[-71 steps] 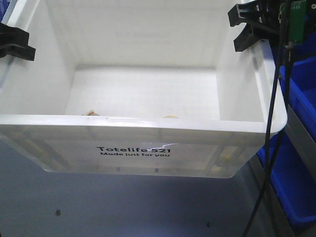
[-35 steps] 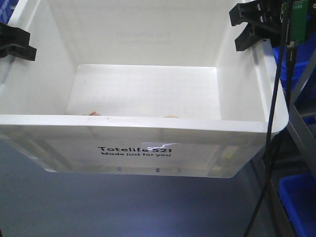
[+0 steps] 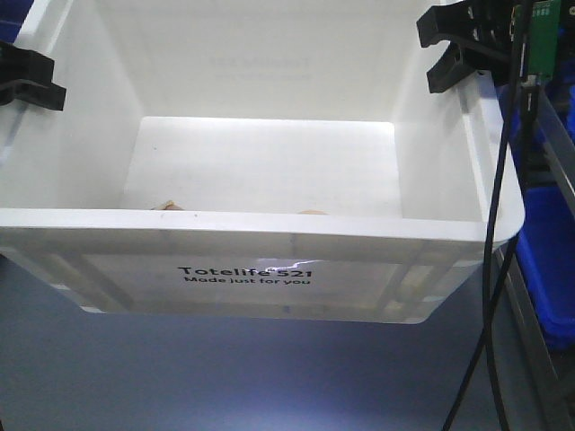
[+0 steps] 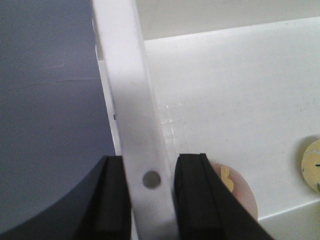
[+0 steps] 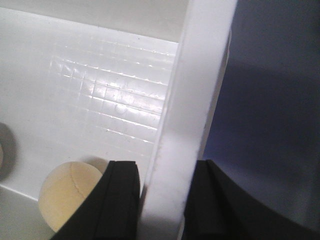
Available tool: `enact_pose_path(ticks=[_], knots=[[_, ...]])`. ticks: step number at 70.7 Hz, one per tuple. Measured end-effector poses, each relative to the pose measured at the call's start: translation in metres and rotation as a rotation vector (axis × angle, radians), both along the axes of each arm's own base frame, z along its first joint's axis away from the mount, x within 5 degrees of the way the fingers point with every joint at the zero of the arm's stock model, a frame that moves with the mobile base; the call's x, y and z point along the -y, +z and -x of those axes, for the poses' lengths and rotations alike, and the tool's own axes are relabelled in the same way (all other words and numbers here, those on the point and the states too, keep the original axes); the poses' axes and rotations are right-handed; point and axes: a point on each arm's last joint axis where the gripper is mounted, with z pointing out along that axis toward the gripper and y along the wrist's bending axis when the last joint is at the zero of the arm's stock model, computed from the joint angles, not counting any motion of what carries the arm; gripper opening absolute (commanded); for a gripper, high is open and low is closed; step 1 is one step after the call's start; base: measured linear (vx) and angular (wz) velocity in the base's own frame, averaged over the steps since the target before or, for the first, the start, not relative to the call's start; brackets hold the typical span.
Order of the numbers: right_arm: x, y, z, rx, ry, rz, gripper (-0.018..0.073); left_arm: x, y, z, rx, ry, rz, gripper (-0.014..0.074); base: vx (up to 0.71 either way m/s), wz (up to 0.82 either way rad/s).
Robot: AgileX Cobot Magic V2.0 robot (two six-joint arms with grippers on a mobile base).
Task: Place moving items into box and shelve
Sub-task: 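Keep gripping the crate rims as the base drives alongside the blue-bin shelf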
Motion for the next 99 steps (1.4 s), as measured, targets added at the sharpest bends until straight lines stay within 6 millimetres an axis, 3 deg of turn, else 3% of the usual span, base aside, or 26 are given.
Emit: enact_pose_path(ticks=[52,99], knots=[[0.0001,0.0000,0.0000,0.000,0.000,0.001,-0.0012,0.0000,0.0004,-0.0005,0.007,0.002,0.001,-0.0017,0.35,0.51],[-0.0002,0.0000,0.0001,-0.001,0.001,-0.002,-0.0012,-0.0002,-0.0001,0.0000,0.001,-0.002,-0.005,-0.0017,0.09,0.63]])
